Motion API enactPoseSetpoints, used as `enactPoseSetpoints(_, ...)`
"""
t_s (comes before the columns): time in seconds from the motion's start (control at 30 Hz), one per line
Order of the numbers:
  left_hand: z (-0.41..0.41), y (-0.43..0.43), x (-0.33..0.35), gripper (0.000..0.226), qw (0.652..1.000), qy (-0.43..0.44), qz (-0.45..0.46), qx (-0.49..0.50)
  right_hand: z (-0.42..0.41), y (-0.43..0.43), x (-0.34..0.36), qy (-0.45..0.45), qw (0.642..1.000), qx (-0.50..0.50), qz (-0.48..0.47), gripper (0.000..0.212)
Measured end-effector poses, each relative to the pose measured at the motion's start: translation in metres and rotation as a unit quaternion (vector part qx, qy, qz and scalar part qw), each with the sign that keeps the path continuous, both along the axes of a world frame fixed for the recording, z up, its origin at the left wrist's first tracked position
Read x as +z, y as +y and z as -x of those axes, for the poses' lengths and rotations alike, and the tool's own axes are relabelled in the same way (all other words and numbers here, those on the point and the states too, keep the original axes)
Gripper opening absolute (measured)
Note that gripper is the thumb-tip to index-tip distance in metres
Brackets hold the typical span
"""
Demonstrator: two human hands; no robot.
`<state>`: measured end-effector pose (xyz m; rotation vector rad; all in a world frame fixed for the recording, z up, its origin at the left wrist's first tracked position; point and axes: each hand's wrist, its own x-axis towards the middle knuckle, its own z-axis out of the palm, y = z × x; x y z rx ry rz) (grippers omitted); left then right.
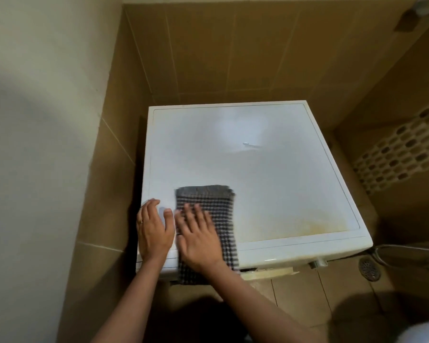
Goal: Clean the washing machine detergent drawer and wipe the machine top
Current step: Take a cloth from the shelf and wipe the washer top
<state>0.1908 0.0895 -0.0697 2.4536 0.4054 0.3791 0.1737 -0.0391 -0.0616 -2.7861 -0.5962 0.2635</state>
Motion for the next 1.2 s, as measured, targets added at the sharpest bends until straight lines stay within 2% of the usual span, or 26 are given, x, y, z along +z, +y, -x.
enactPoseSetpoints(0.07,0.000,0.002,0.000,0.049,1.000,-0.003,0.017,0.015,-0.020,0.015,0.006,0.021,0.998,0.059,-0.023,0.056)
enactPoseSetpoints(0.13,-0.001,0.002,-0.002,0.052,1.000,0.005,0.003,0.022,-0.047,0.017,0.004,0.012,0.997,0.073,-0.017,0.052)
enactPoseSetpoints(0.2,-0.004,-0.001,-0.005,0.053,0.999,0.014,-0.044,0.017,-0.080,0.012,0.002,0.010,0.998,0.061,-0.008,0.051)
enactPoseSetpoints(0.3,-0.021,-0.005,-0.006,0.050,0.997,0.016,-0.069,0.022,-0.126,-0.006,0.004,0.003,0.999,0.040,0.008,0.052)
enactPoseSetpoints(0.37,-0.035,-0.005,-0.007,0.052,0.995,0.012,-0.094,-0.009,-0.158,-0.030,0.003,0.006,1.000,0.016,0.010,0.052)
enactPoseSetpoints(0.5,-0.061,-0.002,-0.009,0.055,0.995,0.003,-0.092,-0.040,-0.207,-0.112,0.003,-0.002,0.994,-0.109,0.005,0.057)
enactPoseSetpoints(0.57,-0.069,0.002,-0.010,0.057,0.996,-0.005,-0.074,-0.052,-0.212,-0.165,0.001,-0.010,0.980,-0.200,0.010,0.068)
enactPoseSetpoints(0.7,-0.077,0.009,-0.013,0.054,0.996,-0.007,-0.054,-0.072,-0.173,-0.243,-0.003,-0.012,0.940,-0.338,0.054,0.080)
enactPoseSetpoints(0.83,-0.076,0.006,-0.012,0.051,0.997,-0.007,-0.045,-0.060,-0.106,-0.238,-0.008,0.013,0.914,-0.401,0.057,0.077)
enactPoseSetpoints(0.97,-0.076,0.001,-0.007,0.049,0.998,-0.007,-0.040,-0.043,-0.058,-0.171,-0.013,-0.007,0.939,-0.341,0.048,0.076)
enactPoseSetpoints(1.1,-0.081,0.003,-0.008,0.047,0.997,-0.003,-0.076,-0.030,-0.049,-0.093,-0.016,-0.022,0.974,-0.222,0.030,0.071)
enactPoseSetpoints(1.2,-0.091,0.006,-0.004,0.040,0.994,-0.006,-0.106,-0.007,-0.066,-0.046,-0.010,-0.024,0.995,-0.092,0.018,0.061)
